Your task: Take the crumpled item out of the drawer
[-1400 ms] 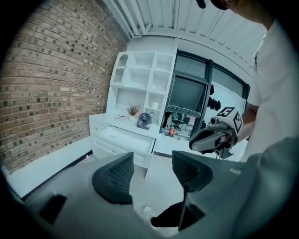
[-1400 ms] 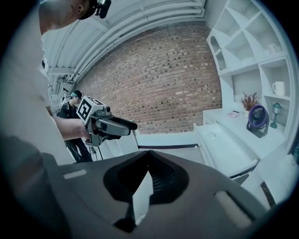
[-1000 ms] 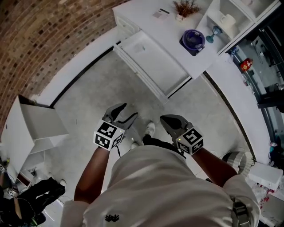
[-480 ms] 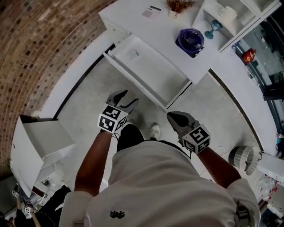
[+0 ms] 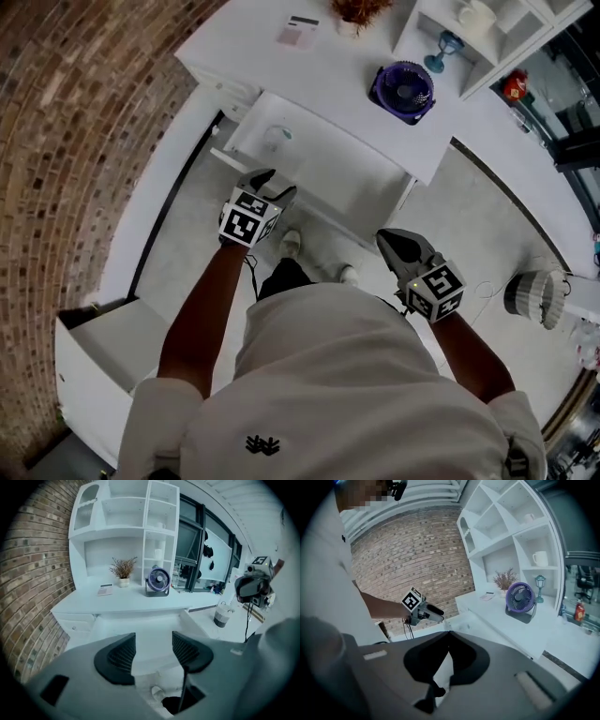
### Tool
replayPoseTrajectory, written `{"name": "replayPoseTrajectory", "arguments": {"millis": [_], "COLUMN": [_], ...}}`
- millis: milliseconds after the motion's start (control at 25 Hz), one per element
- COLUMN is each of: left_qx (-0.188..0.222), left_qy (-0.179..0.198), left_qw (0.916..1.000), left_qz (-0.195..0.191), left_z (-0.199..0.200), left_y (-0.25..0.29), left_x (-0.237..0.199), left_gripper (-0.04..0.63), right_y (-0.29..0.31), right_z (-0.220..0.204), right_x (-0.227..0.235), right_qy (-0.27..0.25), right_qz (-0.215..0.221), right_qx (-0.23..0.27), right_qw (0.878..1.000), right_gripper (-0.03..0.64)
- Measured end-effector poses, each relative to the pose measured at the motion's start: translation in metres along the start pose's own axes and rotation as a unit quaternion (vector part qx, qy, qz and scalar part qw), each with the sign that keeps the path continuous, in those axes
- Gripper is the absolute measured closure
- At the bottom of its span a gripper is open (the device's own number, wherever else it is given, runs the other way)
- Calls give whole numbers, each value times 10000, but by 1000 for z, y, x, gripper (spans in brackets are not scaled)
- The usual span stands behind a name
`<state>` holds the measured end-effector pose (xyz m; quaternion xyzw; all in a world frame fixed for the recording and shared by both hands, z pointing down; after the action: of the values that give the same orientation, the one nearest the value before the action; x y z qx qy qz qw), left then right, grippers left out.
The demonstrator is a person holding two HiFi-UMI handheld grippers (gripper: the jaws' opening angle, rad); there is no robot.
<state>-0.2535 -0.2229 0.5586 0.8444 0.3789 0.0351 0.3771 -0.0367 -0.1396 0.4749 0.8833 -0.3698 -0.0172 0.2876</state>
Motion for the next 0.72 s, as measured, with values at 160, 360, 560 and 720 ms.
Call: {"name": "replayPoseTrajectory", "arguments": {"millis": [160,360,560,720], "left_qx": [-298,-766,-1193,-1474], "left_qy": [201,311,399,340], "left_qw": [9992,9960,9906,9863], "left_qz": [-176,-332,-540,-662], "left_z": [4,-7,-18,-21], "left_y": [20,49,87,110], "left_x": [-58,-121,-164,-185], "left_gripper": [347,345,339,327], "right_y": [20,37,44,47], "right_z": [14,19,16,12], "right_x": [-1,-6,-6,-4], "right_qy": [212,502,799,1006], "right_qz": [-449,-986,-1532,-1860], "right_qx": [-8,-59,-119,-147], "right_qw": [9988,9938,9849,9773], "right_gripper": [603,603,603,603]}}
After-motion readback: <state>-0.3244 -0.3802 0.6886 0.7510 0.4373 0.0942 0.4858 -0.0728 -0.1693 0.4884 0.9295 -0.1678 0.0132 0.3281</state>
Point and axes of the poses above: the fingertips, and each gripper's own axes: y forward along the fingers, x to its right, z out of its top, the point moved 2 cm from there along -y, backward along the fingers, and after that the axes turned 11 degrees about -z, right-handed, at the moved point
